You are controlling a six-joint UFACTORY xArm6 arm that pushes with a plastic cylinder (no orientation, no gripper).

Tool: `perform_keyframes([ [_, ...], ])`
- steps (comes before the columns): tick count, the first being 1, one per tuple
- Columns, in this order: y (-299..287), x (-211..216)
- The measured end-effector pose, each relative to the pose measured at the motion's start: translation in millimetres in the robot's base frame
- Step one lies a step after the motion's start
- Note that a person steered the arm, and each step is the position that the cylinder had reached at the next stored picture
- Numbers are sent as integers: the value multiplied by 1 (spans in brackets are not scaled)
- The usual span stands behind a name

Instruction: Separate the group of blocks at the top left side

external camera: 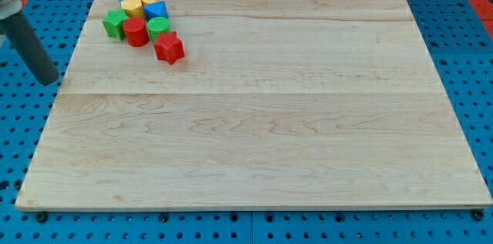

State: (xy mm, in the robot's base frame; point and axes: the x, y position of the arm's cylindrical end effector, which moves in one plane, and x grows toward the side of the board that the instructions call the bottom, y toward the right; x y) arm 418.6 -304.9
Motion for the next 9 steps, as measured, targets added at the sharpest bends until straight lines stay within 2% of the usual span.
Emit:
perform_keyframes([
  [3,32,-221],
  [4,98,-224],
  [5,166,-126],
  [6,213,-76],
  [7,219,-102],
  [8,220,-87],
  [9,189,-98],
])
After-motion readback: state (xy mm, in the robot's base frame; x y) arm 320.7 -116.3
